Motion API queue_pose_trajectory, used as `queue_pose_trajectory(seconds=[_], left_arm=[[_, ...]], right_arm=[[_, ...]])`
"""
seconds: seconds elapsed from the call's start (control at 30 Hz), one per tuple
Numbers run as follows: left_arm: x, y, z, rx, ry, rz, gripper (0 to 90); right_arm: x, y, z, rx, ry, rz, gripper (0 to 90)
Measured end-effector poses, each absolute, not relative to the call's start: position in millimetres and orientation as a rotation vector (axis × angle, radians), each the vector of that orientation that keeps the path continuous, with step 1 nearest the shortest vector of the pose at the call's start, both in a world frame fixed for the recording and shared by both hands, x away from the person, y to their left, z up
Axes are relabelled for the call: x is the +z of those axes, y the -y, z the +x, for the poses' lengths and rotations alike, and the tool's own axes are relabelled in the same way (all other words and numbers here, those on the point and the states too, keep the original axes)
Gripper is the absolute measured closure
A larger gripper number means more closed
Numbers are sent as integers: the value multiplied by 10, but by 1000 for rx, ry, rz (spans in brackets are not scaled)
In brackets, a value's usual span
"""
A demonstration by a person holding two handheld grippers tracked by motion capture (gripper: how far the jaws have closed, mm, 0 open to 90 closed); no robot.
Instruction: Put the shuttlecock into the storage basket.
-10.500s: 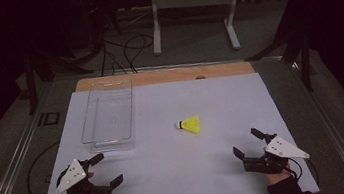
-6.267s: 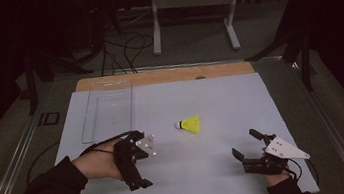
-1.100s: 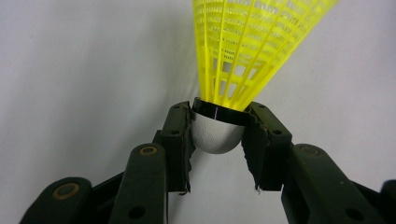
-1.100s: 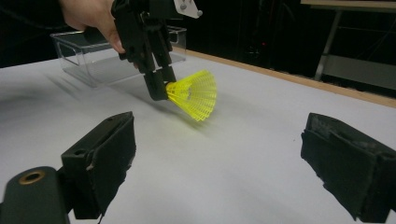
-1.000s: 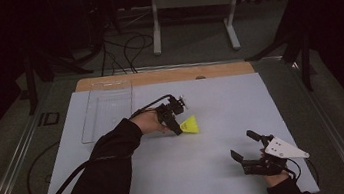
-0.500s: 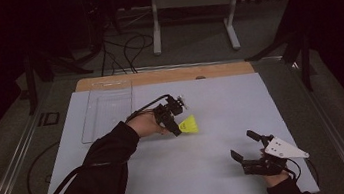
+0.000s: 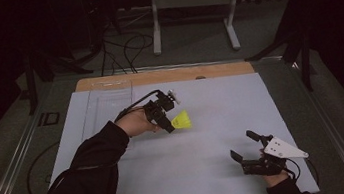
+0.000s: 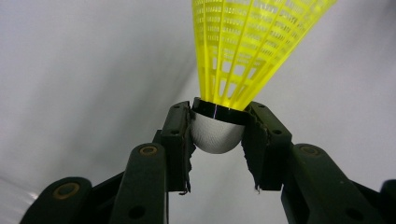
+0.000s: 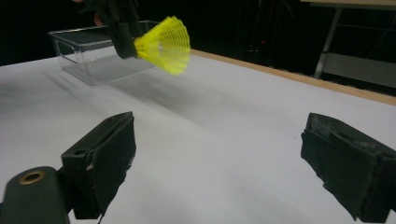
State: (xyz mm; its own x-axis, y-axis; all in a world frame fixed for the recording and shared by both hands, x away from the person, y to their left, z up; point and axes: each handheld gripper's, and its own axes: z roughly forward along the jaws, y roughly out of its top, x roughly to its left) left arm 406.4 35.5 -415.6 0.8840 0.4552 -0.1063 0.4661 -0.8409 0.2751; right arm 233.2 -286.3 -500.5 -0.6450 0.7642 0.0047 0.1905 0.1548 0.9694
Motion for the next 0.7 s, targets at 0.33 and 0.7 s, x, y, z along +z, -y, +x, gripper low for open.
queue_pose_trajectory(seconds=[0.33, 0.7], left_arm=[[-3923, -602, 4060, -23, -722, 2718, 639], [-3741, -816, 4036, 14, -756, 2675, 639]], right_arm=[[-5011, 2857, 2338, 1514, -1943, 909, 101], [-5014, 2855, 2343, 1513, -1944, 912, 101]])
